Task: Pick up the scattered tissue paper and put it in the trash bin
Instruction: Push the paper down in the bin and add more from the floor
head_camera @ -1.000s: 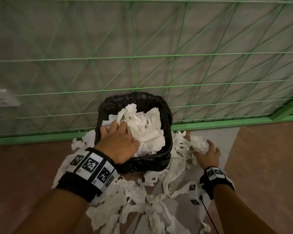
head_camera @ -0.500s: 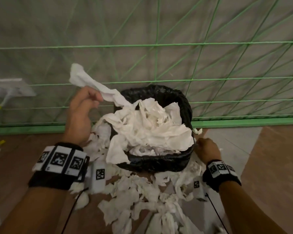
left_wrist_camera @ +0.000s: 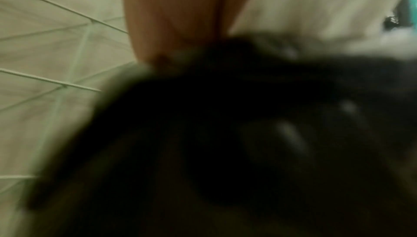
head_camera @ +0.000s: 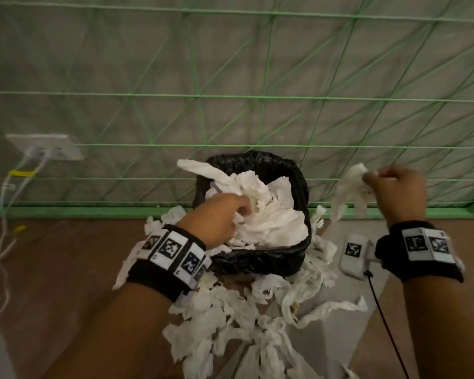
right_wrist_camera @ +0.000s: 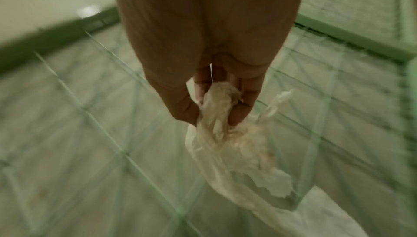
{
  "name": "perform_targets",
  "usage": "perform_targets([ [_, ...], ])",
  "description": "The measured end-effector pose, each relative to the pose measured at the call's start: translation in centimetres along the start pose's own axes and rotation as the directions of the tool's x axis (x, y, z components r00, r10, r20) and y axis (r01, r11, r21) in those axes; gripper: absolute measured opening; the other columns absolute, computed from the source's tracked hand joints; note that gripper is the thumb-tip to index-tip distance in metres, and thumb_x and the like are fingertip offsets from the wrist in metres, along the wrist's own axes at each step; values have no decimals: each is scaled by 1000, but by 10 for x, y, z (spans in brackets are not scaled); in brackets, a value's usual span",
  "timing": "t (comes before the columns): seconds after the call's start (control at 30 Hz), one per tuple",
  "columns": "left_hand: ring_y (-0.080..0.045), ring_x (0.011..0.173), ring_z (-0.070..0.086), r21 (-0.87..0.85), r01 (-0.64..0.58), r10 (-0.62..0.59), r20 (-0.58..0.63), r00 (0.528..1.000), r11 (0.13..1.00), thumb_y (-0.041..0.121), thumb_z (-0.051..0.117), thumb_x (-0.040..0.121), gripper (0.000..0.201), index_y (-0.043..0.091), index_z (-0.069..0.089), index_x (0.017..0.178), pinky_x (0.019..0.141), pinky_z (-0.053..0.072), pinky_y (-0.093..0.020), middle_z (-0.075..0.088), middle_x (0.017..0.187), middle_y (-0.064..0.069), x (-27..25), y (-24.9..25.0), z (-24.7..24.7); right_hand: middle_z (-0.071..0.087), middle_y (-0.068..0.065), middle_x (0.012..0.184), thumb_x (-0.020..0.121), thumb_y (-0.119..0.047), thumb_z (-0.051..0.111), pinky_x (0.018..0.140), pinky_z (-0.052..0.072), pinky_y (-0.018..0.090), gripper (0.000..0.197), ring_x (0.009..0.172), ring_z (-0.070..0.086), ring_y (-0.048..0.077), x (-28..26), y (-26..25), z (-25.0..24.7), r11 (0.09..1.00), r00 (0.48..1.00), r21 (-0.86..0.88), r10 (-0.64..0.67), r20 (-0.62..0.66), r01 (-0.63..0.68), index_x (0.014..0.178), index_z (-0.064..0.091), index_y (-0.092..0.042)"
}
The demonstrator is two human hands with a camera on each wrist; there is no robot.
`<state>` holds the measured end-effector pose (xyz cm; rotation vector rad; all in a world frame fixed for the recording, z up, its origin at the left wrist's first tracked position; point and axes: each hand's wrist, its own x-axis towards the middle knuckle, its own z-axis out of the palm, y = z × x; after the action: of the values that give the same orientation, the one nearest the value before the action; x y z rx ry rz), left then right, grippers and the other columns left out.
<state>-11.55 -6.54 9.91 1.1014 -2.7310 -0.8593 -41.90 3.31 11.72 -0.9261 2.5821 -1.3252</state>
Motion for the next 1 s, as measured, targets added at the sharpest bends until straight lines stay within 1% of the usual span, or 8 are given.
perform_targets([
  [0.17, -27, 110, 58, 133, 42, -75, 251, 965, 990, 7, 42, 91, 37, 21, 58, 121, 91, 46, -33, 59, 127, -6, 17, 17, 5, 67, -4, 73, 70, -18, 72, 62, 50, 21, 23, 62, 62, 3, -10, -101, -55, 878, 953, 371, -266, -147, 303, 89, 70, -5],
  [0.4, -10, 95, 66, -282, -68, 32, -129, 991, 957, 29, 56, 91, 16, 28, 68, 102, 89, 52, -31, 71, 102, 8, -11, 27, -61, 69, 1, 78, 73, -11, 70, 64, 51, 22, 11, 69, 64, 9, -50, -174, -59, 705, 822, 434, -535, -194, 561, 80, 67, -18],
  [0.53, -17, 95, 65, -486, -102, -83, -345, 935, 868, 5, 69, 81, 21, 18, 66, 97, 83, 50, -19, 71, 101, -5, -38, 16, -90, 69, 1, 86, 75, -9, 67, 76, 54, 33, 11, 80, 64, 13, -79, -143, 16, 822, 805, 248, -561, 195, 513, 85, 68, -13],
  [0.6, -11, 109, 58, -386, 65, -171, -248, 954, 920, 18, 82, 70, 47, 25, 61, 112, 92, 47, -24, 63, 114, 7, -50, 3, -92, 68, 1, 110, 74, -20, 75, 91, 50, 33, 20, 101, 62, 18, -95, -118, 44, 834, 670, 43, -471, 574, 550, 93, 69, -20],
  [0.67, -5, 121, 42, -240, 262, -270, -1, 963, 935, 41, 88, 57, 88, 35, 45, 134, 99, 38, -29, 44, 129, 19, -60, -4, -81, 62, -2, 126, 75, -23, 77, 97, 45, 29, 27, 114, 58, 17, -100, -100, 53, 831, 589, 23, -413, 695, 556, 100, 69, -23],
  [0.77, -11, 143, 21, -37, 258, -255, 79, 964, 965, 61, 82, 51, 107, 35, 34, 143, 116, 20, -38, 24, 154, 16, -57, -7, -52, 70, -2, 104, 80, -6, 62, 85, 53, 28, 21, 94, 66, 15, -86, -95, 38, 915, 796, 179, -402, 452, 361, 93, 70, -20],
  [0.87, -18, 148, 12, 207, 219, -222, -12, 975, 953, 71, 70, 59, 83, 37, 49, 131, 113, 1, -62, 26, 155, 17, -46, 0, -30, 70, 3, 89, 80, -1, 56, 63, 45, 9, 19, 74, 63, 13, -58, -69, 18, 963, 946, 178, -239, 217, 202, 90, 68, -12],
  [1.0, -28, 143, 23, 340, 270, -228, -159, 961, 901, 47, 57, 78, 39, 36, 60, 116, 103, -2, -79, 41, 143, 12, -31, 9, -10, 67, 16, 106, 86, -14, 57, 79, 44, 27, 20, 102, 63, 34, -49, 33, 27, 943, 913, -331, 167, 372, -38, 102, 66, -4],
])
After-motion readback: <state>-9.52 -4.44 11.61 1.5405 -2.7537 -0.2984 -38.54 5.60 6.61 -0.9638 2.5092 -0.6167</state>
